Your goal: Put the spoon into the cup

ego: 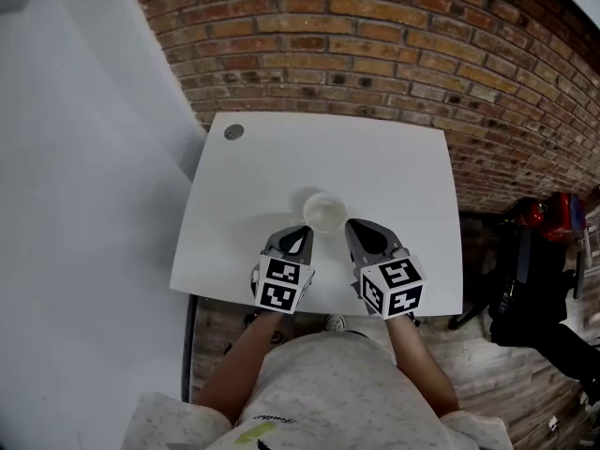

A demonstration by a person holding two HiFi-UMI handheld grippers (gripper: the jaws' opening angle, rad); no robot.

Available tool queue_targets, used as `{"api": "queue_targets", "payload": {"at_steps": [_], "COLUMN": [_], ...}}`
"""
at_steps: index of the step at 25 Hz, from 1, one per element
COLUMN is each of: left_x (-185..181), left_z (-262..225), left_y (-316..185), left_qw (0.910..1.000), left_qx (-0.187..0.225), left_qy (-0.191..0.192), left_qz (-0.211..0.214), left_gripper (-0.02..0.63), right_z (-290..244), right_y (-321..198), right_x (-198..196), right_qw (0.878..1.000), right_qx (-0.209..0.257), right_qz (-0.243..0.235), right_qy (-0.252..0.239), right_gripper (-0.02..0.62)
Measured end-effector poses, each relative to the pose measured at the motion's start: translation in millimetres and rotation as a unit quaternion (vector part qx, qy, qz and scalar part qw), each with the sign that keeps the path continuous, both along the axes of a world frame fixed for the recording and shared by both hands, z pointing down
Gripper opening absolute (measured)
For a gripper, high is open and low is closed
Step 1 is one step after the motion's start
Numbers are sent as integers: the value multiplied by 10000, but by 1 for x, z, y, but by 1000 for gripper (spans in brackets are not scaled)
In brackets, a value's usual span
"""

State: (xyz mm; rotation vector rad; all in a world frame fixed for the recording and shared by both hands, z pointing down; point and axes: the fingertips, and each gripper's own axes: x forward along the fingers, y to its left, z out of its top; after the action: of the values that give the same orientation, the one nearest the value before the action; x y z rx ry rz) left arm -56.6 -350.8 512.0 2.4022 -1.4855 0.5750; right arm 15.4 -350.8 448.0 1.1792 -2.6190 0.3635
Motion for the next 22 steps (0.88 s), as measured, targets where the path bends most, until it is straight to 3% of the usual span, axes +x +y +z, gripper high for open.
{"api": "queue_targets", "payload": {"at_steps": [22], "left_x": [8], "left_z": [5], "left_y": [-6], "left_qw": [9996], "left_qx": [-28], "left_qy": [-154], "left_qz": [237], "left_gripper": [14], "right_z": [1], "right_y": [-1], "right_x": [5], "right_qw": [9999], "right_qx": [-31], "right_qz": [128], "right_qy": [4], "right_gripper": [9]}}
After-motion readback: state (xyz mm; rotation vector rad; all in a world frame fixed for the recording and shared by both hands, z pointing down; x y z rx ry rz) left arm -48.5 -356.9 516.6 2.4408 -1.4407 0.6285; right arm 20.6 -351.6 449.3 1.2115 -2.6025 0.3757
